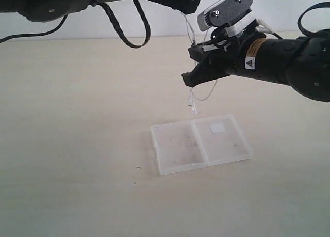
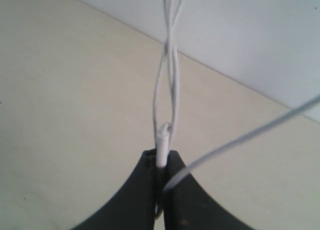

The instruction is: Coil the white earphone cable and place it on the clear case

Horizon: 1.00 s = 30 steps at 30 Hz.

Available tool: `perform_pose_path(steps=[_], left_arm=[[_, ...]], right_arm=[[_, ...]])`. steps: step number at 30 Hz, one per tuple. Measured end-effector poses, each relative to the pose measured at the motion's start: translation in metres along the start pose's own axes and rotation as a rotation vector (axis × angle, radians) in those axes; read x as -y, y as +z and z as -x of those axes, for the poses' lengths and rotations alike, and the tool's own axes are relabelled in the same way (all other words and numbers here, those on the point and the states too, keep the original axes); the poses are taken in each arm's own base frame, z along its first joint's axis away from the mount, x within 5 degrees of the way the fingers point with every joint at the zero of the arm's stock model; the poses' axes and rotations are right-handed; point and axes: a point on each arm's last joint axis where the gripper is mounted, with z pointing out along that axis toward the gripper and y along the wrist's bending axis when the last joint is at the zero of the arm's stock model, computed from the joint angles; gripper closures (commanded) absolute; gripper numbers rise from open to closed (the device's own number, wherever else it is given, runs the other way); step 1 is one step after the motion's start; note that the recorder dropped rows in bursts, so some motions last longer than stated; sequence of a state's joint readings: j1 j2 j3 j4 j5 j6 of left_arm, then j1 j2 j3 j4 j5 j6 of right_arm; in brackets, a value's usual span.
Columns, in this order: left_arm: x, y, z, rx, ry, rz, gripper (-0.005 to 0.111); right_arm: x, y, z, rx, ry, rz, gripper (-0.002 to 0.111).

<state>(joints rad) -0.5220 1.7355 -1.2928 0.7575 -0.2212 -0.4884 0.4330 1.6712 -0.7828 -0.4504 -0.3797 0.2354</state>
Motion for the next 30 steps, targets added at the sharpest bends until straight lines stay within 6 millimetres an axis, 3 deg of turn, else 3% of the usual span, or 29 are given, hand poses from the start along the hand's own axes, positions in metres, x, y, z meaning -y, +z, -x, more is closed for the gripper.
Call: perform_pose_path(steps=[16,22,30], left_arm=[[-0.009,-0.017,0.011,-0.06,0.01,0.079,0.045],[-0.013,-0.025,0.018,-0.065,0.012,0.106,0.045],[-0.019,-0.029,0.012,-0.159,0.09,0.157,0.045]], right_arm=[[0.012,-0.027,0.01,-0.199,-0.018,-0.113,0.108],[0.026,-0.035,0.036,-0.352,0.001,-0.202,0.108],[0.009,-0.048,0.07,-0.53,-0.019,0.084,0.108]])
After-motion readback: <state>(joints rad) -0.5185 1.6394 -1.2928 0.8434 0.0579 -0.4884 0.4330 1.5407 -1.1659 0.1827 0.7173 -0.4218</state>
